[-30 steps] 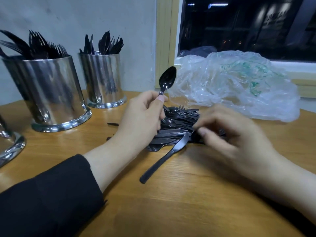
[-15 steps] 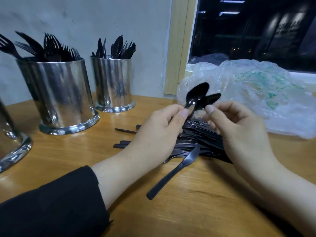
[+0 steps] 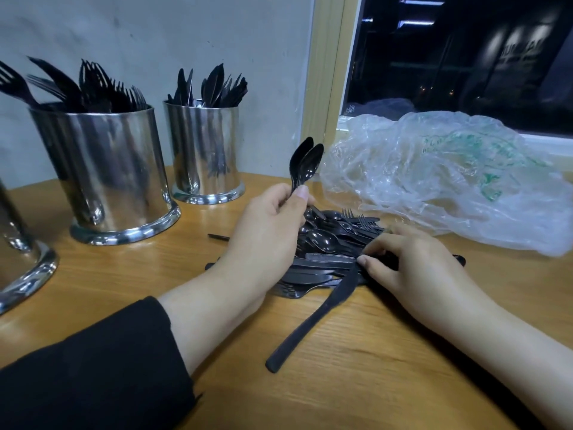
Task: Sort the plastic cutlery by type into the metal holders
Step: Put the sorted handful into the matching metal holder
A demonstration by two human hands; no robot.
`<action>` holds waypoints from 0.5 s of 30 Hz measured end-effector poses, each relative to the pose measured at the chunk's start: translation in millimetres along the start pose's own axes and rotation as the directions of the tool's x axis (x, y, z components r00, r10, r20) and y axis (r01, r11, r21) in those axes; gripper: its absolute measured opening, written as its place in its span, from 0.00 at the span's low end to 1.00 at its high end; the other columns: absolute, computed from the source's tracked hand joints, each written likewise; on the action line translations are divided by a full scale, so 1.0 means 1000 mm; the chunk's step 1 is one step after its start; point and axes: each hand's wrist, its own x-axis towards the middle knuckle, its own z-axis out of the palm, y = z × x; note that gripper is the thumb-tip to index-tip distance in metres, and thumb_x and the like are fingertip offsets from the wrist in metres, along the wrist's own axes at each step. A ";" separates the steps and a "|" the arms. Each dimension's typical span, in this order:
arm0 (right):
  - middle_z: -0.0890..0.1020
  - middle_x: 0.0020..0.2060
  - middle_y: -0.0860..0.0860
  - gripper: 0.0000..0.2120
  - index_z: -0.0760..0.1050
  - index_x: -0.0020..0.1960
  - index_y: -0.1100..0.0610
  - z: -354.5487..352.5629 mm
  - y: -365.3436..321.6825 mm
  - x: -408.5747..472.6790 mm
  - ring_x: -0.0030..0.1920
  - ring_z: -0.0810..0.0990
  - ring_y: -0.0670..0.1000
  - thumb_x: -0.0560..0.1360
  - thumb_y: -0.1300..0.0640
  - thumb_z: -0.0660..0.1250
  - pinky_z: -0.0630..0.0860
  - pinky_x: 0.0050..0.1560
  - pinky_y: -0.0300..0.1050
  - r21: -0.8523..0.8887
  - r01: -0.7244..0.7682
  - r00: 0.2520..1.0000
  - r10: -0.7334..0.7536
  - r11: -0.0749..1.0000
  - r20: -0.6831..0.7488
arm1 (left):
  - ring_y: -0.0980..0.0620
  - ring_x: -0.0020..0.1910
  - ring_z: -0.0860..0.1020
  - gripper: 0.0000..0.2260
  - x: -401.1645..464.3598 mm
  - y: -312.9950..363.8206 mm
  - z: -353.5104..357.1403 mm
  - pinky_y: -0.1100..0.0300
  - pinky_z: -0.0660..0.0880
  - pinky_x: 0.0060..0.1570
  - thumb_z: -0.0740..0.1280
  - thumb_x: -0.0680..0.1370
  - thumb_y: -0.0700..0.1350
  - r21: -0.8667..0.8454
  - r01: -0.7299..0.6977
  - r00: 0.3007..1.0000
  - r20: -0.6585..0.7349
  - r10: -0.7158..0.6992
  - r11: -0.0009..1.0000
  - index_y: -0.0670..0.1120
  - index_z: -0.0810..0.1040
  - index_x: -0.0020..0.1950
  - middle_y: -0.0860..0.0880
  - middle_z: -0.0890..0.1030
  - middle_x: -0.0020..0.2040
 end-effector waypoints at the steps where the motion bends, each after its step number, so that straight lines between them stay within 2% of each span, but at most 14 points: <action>1: 0.76 0.41 0.43 0.03 0.81 0.44 0.48 0.000 0.000 0.000 0.44 0.74 0.43 0.76 0.50 0.71 0.67 0.45 0.35 0.048 -0.011 0.999 0.013 0.999 -0.032 | 0.55 0.28 0.66 0.13 0.000 0.000 0.000 0.55 0.65 0.32 0.60 0.85 0.51 -0.005 0.002 1.000 -0.003 -0.002 1.000 0.50 0.81 0.49 0.52 0.71 0.35; 2: 0.76 0.40 0.43 0.04 0.79 0.43 0.47 -0.001 0.000 0.000 0.44 0.74 0.41 0.76 0.51 0.71 0.65 0.43 0.31 0.101 -0.020 0.997 0.027 0.995 -0.073 | 0.56 0.27 0.66 0.13 0.000 0.000 0.000 0.56 0.65 0.30 0.60 0.85 0.51 -0.020 0.012 1.000 -0.009 -0.012 1.000 0.49 0.81 0.49 0.52 0.71 0.34; 4: 0.79 0.37 0.43 0.05 0.79 0.42 0.48 -0.002 -0.002 -0.001 0.42 0.76 0.39 0.77 0.52 0.71 0.66 0.42 0.28 0.222 -0.041 0.985 0.077 0.974 -0.156 | 0.56 0.25 0.65 0.13 0.000 0.000 0.001 0.60 0.64 0.26 0.60 0.86 0.51 -0.065 0.051 0.998 -0.020 -0.053 0.997 0.47 0.80 0.50 0.53 0.70 0.33; 8: 0.83 0.35 0.45 0.06 0.80 0.42 0.50 -0.004 -0.015 -0.006 0.36 0.77 0.42 0.77 0.52 0.71 0.71 0.40 0.39 0.556 -0.039 0.971 0.163 0.830 -0.175 | 0.54 0.25 0.63 0.15 -0.004 0.002 0.004 0.61 0.60 0.24 0.61 0.85 0.53 -0.114 0.090 0.996 0.013 -0.089 0.989 0.44 0.81 0.52 0.54 0.68 0.30; 10: 0.83 0.35 0.44 0.05 0.80 0.42 0.50 -0.005 -0.024 -0.008 0.35 0.77 0.42 0.76 0.53 0.72 0.71 0.40 0.38 0.596 -0.015 0.978 0.137 0.802 -0.158 | 0.54 0.26 0.61 0.15 -0.009 0.006 0.007 0.61 0.58 0.25 0.64 0.83 0.54 -0.152 0.091 0.995 0.064 -0.082 0.984 0.42 0.80 0.50 0.54 0.67 0.30; 12: 0.82 0.34 0.41 0.05 0.80 0.42 0.49 -0.005 -0.031 -0.011 0.35 0.77 0.41 0.76 0.53 0.72 0.71 0.39 0.35 0.591 0.005 0.990 0.080 0.807 -0.117 | 0.52 0.29 0.58 0.16 -0.014 0.007 0.011 0.58 0.54 0.27 0.67 0.81 0.53 -0.208 0.091 0.988 0.141 -0.062 0.974 0.41 0.77 0.45 0.50 0.61 0.33; 14: 0.80 0.32 0.38 0.06 0.79 0.41 0.47 -0.004 -0.036 -0.013 0.34 0.76 0.41 0.76 0.54 0.72 0.69 0.39 0.32 0.574 0.034 0.996 0.018 0.818 -0.085 | 0.53 0.29 0.57 0.14 -0.019 0.007 0.015 0.55 0.52 0.30 0.69 0.81 0.50 -0.228 0.098 0.978 0.203 -0.051 0.969 0.38 0.78 0.48 0.45 0.59 0.36; 15: 0.79 0.32 0.36 0.07 0.79 0.41 0.46 -0.004 -0.036 -0.015 0.34 0.75 0.40 0.77 0.54 0.72 0.68 0.39 0.31 0.567 0.051 0.997 -0.006 0.822 -0.082 | 0.53 0.29 0.57 0.13 -0.020 0.006 0.017 0.55 0.52 0.30 0.68 0.81 0.49 -0.224 0.100 0.974 0.221 -0.050 0.970 0.38 0.80 0.50 0.47 0.60 0.34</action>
